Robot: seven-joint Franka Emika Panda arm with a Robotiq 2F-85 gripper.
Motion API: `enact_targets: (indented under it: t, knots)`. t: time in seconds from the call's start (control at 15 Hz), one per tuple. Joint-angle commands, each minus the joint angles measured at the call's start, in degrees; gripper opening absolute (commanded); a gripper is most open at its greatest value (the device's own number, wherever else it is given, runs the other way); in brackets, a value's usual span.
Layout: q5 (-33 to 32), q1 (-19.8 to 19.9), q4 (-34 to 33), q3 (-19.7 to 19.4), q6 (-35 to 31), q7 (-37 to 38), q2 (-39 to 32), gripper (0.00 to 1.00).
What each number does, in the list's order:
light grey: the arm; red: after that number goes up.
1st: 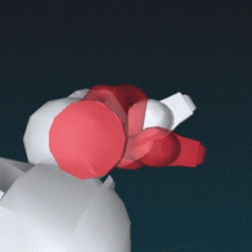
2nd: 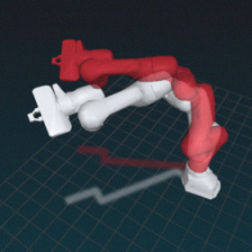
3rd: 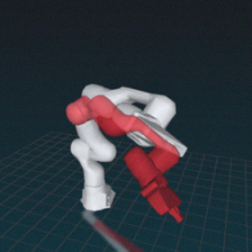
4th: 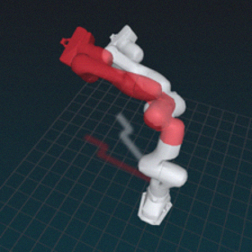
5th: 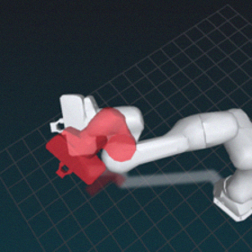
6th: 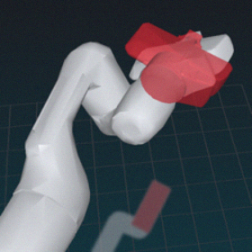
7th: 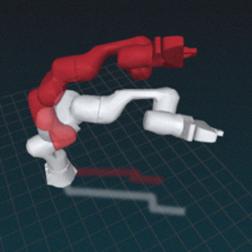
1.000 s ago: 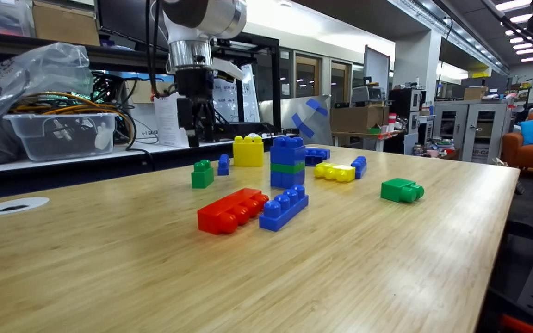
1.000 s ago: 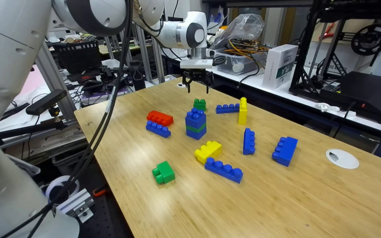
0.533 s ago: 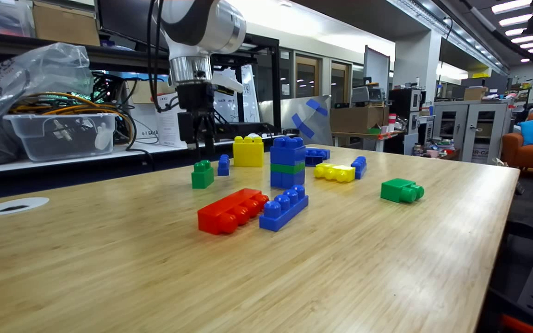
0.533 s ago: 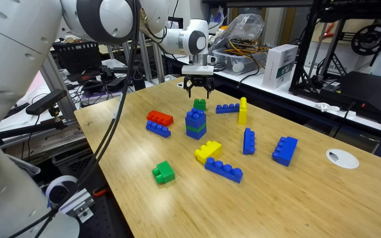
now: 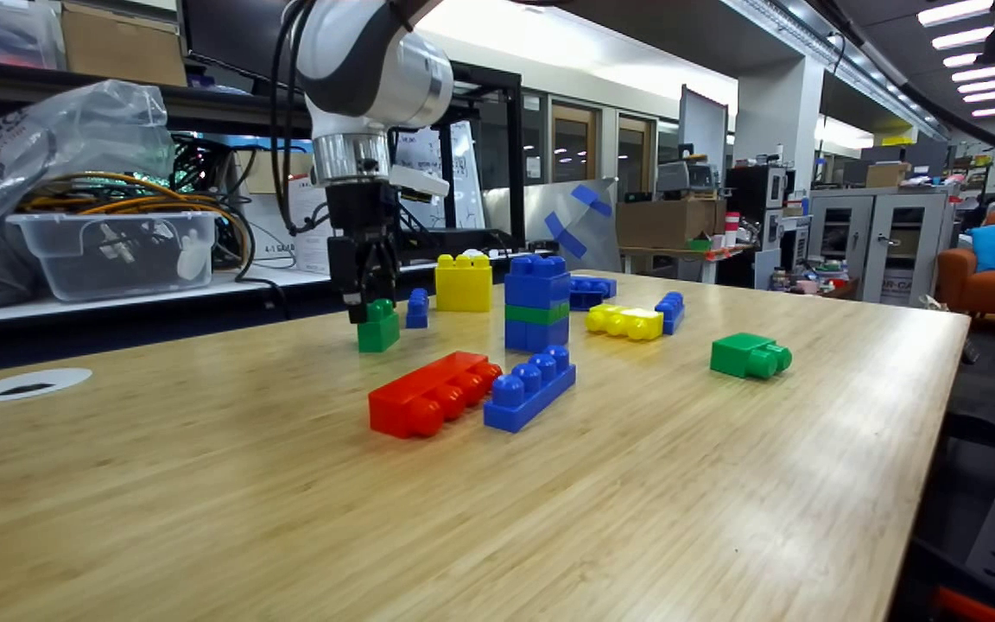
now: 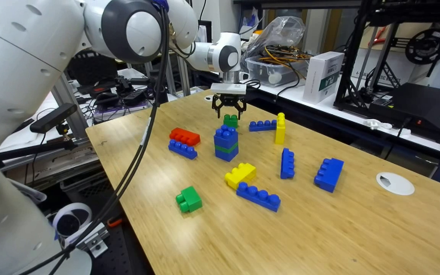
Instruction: Put the green blocks on top of the stack
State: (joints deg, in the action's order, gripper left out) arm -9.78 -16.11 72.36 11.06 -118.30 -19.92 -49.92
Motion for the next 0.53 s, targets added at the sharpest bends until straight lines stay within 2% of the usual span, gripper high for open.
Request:
enact_targets:
  t: [0.0,0.07,0.13,0.2,0.47]
  knots:
    - [-0.17,-0.25,-1.38,0.22,-1.08,-1.30,-1.77,1.00]
    - [-0.12,-0.33,-1.36,0.24,-1.46,-1.21,-2.01,1.00]
    - [-0.14,-0.38,-1.24,0.24,-1.75,-1.20,-2.07,0.75]
    - [-0.25,-0.47,-1.27,0.21,-1.91,-1.26,-2.20,0.74]
    - [-0.65,-1.00,-0.85,0.07,-1.65,-0.91,-1.34,0.45]
